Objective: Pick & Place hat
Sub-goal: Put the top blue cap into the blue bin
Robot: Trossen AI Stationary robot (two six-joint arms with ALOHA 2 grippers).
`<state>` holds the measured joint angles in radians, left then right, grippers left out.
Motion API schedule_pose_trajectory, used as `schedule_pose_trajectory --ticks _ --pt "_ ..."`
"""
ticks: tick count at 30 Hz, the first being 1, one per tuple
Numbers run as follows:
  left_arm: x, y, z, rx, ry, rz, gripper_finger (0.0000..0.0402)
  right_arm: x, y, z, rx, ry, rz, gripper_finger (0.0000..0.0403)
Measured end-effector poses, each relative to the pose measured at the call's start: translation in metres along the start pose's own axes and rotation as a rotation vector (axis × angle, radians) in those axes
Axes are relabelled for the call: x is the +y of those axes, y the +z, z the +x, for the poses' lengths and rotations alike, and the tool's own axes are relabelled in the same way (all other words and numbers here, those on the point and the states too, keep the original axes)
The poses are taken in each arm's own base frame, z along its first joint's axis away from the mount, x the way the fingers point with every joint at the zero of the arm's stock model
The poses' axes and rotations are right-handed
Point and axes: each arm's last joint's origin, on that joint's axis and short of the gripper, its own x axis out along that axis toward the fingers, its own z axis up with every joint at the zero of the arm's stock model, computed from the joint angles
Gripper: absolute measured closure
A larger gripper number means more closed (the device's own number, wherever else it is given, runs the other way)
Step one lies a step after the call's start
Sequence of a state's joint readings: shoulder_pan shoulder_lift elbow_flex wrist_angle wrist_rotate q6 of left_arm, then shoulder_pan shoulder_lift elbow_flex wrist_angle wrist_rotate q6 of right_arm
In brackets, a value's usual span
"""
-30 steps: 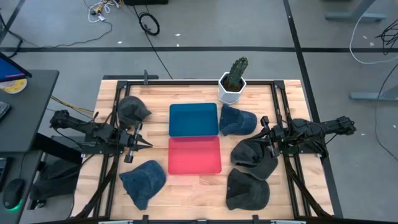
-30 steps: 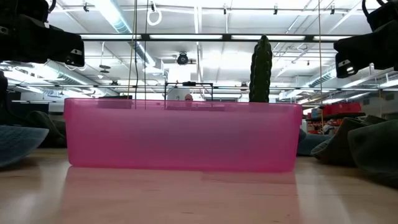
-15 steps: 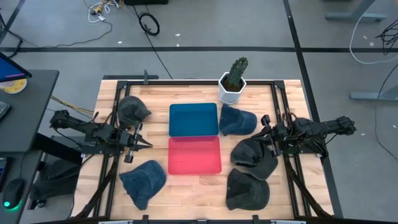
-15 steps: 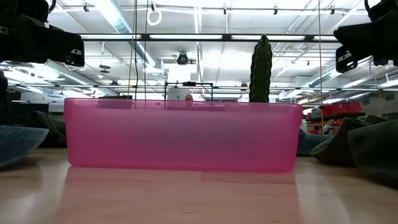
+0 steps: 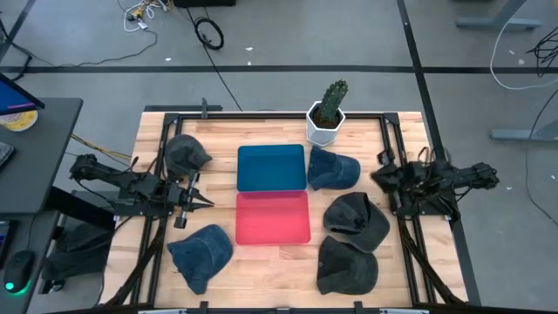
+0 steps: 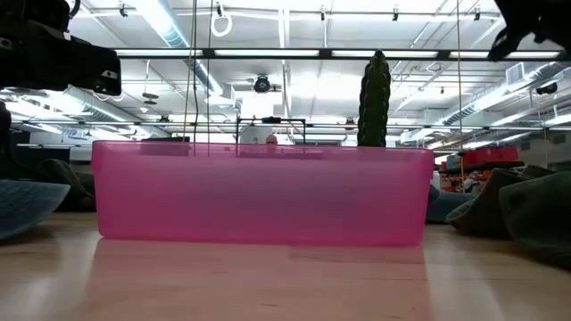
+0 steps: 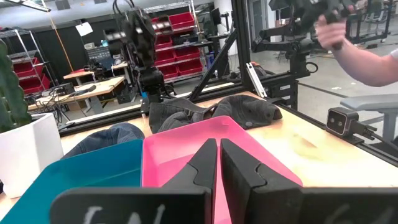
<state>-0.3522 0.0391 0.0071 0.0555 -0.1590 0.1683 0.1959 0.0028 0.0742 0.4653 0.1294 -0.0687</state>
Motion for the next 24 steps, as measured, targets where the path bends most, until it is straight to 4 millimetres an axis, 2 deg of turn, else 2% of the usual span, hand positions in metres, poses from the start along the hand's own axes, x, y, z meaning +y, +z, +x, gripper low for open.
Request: schedule_pose_trajectory --ticks 5,9,13,17,21,24 --pt "0.0 0.0 0.0 0.0 0.0 0.0 0.0376 -0.005 0.055 0.009 -0.046 -0.09 -0.17 0.0367" --pt "0.0 0.0 0.0 0.0 0.0 0.0 0.0376 -0.009 0.093 0.016 0.043 -0.175 -0.278 0.0367" --pt "0.0 0.0 0.0 0.0 0.0 0.0 0.0376 -0.013 0.117 0.031 0.213 -0.281 -0.336 0.0367" --pt "0.0 0.0 0.0 0.0 0.0 0.0 0.0376 -0.011 0.136 0.056 0.338 -0.26 -0.407 0.0367" --pt "0.0 0.0 0.0 0.0 0.0 0.0 0.0376 -0.012 0.153 0.082 0.484 -0.316 -0.482 0.0367" --pt "0.0 0.0 0.0 0.0 0.0 0.0 0.0376 -0.011 0.16 0.097 0.631 -0.324 -0.545 0.0367"
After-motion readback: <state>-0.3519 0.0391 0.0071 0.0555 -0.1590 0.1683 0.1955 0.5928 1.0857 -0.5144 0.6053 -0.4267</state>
